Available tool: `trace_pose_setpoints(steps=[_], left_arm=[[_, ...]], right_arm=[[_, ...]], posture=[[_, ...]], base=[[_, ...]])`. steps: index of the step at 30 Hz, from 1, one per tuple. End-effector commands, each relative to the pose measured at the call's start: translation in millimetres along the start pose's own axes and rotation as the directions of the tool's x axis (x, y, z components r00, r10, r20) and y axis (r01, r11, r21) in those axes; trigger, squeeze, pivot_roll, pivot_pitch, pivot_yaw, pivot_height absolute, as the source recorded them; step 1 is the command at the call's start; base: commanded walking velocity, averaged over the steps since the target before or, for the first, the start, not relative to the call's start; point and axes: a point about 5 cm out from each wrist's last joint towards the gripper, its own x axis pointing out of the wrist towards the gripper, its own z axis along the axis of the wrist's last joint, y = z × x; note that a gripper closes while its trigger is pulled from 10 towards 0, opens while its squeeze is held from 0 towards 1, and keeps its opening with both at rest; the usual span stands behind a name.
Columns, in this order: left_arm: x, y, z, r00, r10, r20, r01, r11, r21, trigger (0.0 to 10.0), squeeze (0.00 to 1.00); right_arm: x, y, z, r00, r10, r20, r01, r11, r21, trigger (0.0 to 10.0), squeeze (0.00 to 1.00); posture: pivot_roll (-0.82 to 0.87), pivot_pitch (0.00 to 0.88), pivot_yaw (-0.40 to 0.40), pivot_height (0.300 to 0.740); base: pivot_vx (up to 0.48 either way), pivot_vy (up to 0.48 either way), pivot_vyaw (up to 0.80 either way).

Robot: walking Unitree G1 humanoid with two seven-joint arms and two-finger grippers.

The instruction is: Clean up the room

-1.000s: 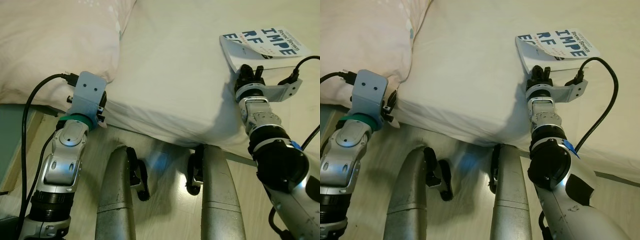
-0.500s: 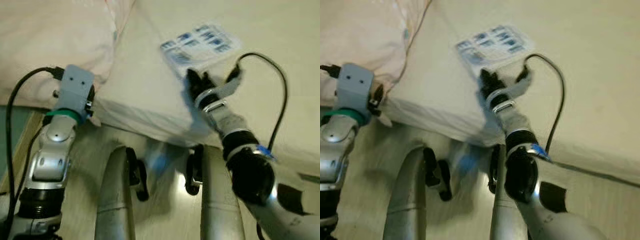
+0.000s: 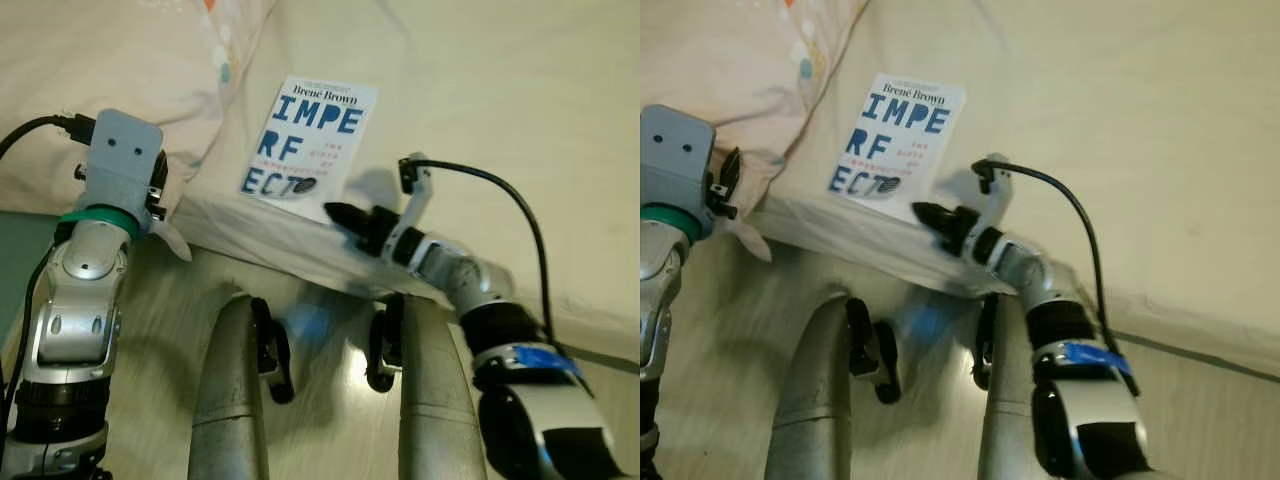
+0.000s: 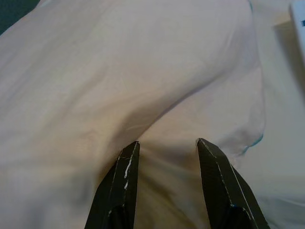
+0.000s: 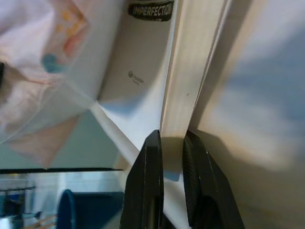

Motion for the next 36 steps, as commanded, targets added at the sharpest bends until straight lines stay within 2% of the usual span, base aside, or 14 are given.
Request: trace_pose_setpoints(steps=[1,2,4,6,11,13,15,17,18,19,20,25,31,36], left_arm=[[-5.9,-0.7,-9.4,0.999,-0.004,-0.040,0.004,1.000,-0.003,10.0,0.00],[-6.1,-1.7,-9.2,0.999,-0.007,-0.040,0.007,1.000,-0.005,10.0,0.00],[-6.1,-1.7,-9.2,0.999,-0.007,-0.040,0.007,1.000,-0.005,10.0,0.00],[-6.1,-4.9,-8.8,0.999,-0.019,-0.041,0.019,1.000,-0.013,10.0,0.00],[-4.9,-9.5,-7.5,0.998,-0.037,-0.040,0.037,0.999,-0.019,10.0,0.00],[-4.9,-9.5,-7.5,0.998,-0.037,-0.040,0.037,0.999,-0.019,10.0,0.00],[-4.3,-11.3,-6.8,0.998,-0.045,-0.039,0.044,0.999,-0.021,10.0,0.00],[-4.1,-15.0,-4.5,0.998,-0.061,-0.033,0.061,0.998,-0.021,10.0,0.00],[-4.1,-15.0,-4.5,0.998,-0.061,-0.033,0.061,0.998,-0.021,10.0,0.00],[-4.7,-15.6,-3.8,0.997,-0.064,-0.031,0.063,0.998,-0.020,10.0,0.00],[-4.7,-15.6,-3.8,0.997,-0.064,-0.031,0.063,0.998,-0.020,10.0,0.00],[-9.5,-12.0,-2.9,0.998,-0.051,-0.035,0.050,0.999,-0.014,10.0,0.00],[-12.4,-9.9,-3.4,0.998,-0.041,-0.040,0.041,0.999,-0.010,10.0,0.00],[-15.3,-7.9,-4.6,0.998,-0.032,-0.046,0.031,0.999,-0.007,10.0,0.00]], right_arm=[[-28.3,-28.3,16.6,0.988,-0.151,0.042,0.151,0.988,-0.013,10.0,0.00],[-36.5,-33.8,22.4,0.982,-0.179,0.057,0.180,0.984,-0.009,10.0,0.00],[-36.5,-33.8,22.4,0.982,-0.179,0.057,0.180,0.984,-0.009,10.0,0.00],[-51.9,-44.7,22.0,0.970,-0.233,0.066,0.231,0.972,0.037,10.0,0.00],[-56.5,-46.0,15.3,0.973,-0.214,0.085,0.202,0.971,0.125,10.0,0.00],[-56.5,-46.0,15.3,0.973,-0.214,0.085,0.202,0.971,0.125,10.0,0.00],[-51.7,-43.0,11.4,0.981,-0.177,0.085,0.164,0.976,0.142,10.0,0.00],[-30.3,-30.0,0.5,0.996,-0.063,0.070,0.049,0.980,0.195,10.0,0.00],[-30.3,-30.0,0.5,0.996,-0.063,0.070,0.049,0.980,0.195,10.0,0.00],[-20.6,-23.2,-3.6,0.998,-0.010,0.062,-0.004,0.977,0.215,10.0,0.00],[-20.6,-23.2,-3.6,0.998,-0.010,0.062,-0.004,0.977,0.215,10.0,0.00],[7.0,0.3,-13.6,0.994,0.103,0.028,-0.107,0.956,0.272,10.0,0.00],[15.1,2.1,-17.2,0.998,0.060,0.009,-0.060,0.962,0.265,10.0,0.00],[16.0,-9.2,-12.0,0.994,-0.098,0.057,0.081,0.964,0.252,10.0,0.00]], posture=[[0.03,0.442,0.036,0.603],[0.03,0.442,0.036,0.603],[0.03,0.442,0.036,0.603],[0.02,0.443,0.045,0.603],[0.02,0.446,0.058,0.603],[0.02,0.446,0.058,0.603],[0.03,0.448,0.065,0.603],[0.04,0.451,0.070,0.603],[0.04,0.451,0.070,0.603],[0.04,0.451,0.070,0.603],[0.04,0.451,0.070,0.603],[0.09,0.464,0.057,0.603],[0.10,0.468,0.048,0.603],[0.11,0.467,0.045,0.603]], base=[[0.000,0.000,0.00],[0.000,0.000,0.00],[0.000,0.000,0.00],[0.000,0.000,0.00],[0.000,0.000,0.00],[0.000,0.000,0.00],[0.000,0.000,0.00],[0.000,0.000,0.00],[0.000,0.000,0.00],[0.000,0.000,0.00],[0.000,0.000,0.00],[0.000,0.000,0.00],[0.000,0.000,0.00],[0.000,0.000,0.00]])
